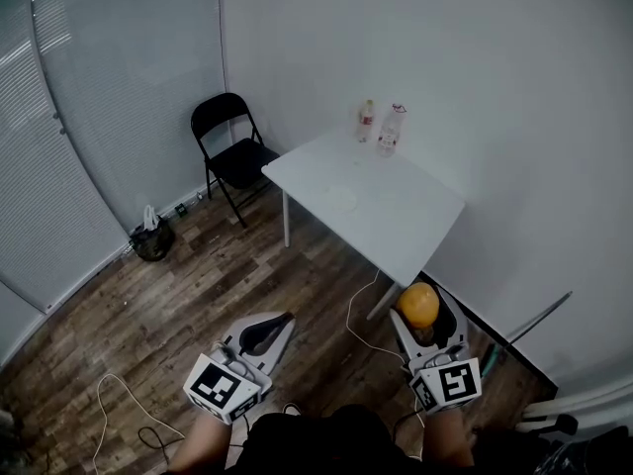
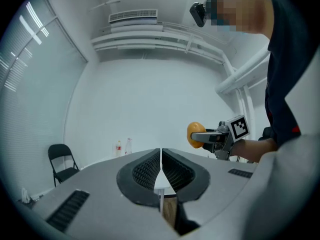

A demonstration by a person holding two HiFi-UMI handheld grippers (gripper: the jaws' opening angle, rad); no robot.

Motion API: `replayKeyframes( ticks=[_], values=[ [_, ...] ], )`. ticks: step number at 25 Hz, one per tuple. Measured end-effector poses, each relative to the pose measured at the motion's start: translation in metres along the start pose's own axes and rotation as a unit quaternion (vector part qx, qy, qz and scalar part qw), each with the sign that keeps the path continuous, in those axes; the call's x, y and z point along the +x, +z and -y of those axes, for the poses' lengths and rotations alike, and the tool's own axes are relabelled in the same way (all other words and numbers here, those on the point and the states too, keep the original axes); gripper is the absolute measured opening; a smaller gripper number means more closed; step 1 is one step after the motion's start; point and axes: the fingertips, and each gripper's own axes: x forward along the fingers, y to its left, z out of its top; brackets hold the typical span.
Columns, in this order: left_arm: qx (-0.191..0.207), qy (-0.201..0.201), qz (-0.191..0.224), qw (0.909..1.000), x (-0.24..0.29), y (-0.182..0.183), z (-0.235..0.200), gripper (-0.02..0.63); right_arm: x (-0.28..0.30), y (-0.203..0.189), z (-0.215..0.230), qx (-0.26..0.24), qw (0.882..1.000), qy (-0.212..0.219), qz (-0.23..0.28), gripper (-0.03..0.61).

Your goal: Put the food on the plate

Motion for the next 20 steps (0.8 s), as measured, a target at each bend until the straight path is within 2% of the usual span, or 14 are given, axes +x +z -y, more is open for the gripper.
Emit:
replayKeyframes(
  ticks=[5, 12, 20],
  values=[
    [-0.002, -0.003, -0.002, 1.0, -0.003, -0.007, -0.028, 0.031, 0.025, -0.007, -0.018, -0.002, 1.0, 0.011, -0.014, 0.336],
    [-0.009, 0.013, -0.005, 0.9999, 0.014, -0.01, -0.068, 0.031, 0.072, -0.016, -0.005, 0.017, 1.0, 0.016, -0.005, 0.336],
    [0.002, 0.033, -0.02, 0.9993, 0.082, -0.01, -0.104, 0.031, 0.134, -0.038, 0.049, 0.033, 0.999, 0.033, 0.01, 0.336]
  ],
)
